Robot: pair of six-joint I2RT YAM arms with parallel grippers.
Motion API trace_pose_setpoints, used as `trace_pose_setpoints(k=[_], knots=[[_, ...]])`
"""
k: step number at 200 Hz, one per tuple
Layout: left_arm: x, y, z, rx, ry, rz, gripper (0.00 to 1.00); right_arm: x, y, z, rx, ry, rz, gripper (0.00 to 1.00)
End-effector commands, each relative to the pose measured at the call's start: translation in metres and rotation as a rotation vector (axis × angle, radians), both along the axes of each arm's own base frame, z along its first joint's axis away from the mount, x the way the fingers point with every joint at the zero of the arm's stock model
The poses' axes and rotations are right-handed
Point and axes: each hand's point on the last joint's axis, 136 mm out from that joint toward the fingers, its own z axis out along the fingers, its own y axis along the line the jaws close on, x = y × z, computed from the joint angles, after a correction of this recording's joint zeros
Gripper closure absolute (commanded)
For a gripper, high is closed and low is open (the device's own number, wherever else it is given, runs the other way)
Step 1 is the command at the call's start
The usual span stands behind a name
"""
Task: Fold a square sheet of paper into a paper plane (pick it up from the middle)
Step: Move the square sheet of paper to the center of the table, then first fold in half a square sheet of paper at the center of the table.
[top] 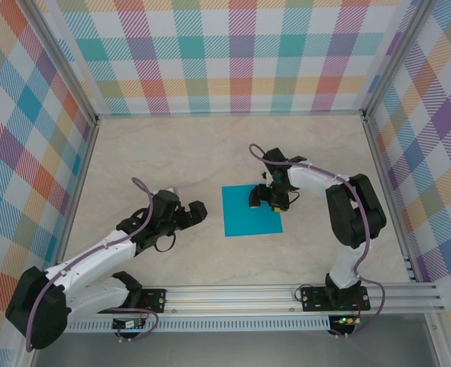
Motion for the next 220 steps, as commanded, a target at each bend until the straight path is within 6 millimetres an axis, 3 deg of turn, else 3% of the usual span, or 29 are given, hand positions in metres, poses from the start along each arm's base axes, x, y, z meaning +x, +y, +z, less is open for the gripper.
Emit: trace_pose_setpoints(k=[1, 41, 90, 117, 156, 187, 198, 210, 220], knots=[[0.011, -0.013, 0.016, -0.045, -0.036, -0.019, 0.0, 0.017, 0.018, 0.02, 0.085, -0.051, -0.038, 0.24], [0.013, -0.016, 0.015, -0.04, -0.03, -0.023, 0.0, 0.026, 0.011, -0.004, -0.006, -0.005, -0.071, 0.25], [0.016, -0.015, 0.012, -0.03, -0.026, -0.012, 0.0, 0.007, -0.001, -0.032, -0.056, 0.091, -0.172, 0.25], [0.018, -0.015, 0.011, -0.028, -0.025, -0.006, 0.0, -0.002, -0.001, -0.037, -0.082, 0.118, -0.208, 0.25], [0.02, -0.019, 0.009, -0.035, -0.02, -0.007, 0.0, 0.005, 0.006, -0.024, -0.072, 0.061, -0.191, 0.22], [0.023, -0.024, 0.003, -0.04, -0.002, -0.013, 0.0, 0.017, 0.006, 0.0, -0.087, -0.009, -0.154, 0.2], [0.025, -0.026, 0.002, -0.042, 0.004, -0.016, 0.0, 0.022, 0.006, 0.011, -0.087, -0.047, -0.14, 0.15], [0.027, -0.028, 0.001, -0.043, 0.008, -0.018, 0.0, 0.025, 0.006, 0.022, -0.089, -0.085, -0.118, 0.01], [0.028, -0.029, -0.001, -0.041, 0.009, -0.017, 0.0, 0.026, 0.004, 0.029, -0.107, -0.11, -0.103, 0.0]])
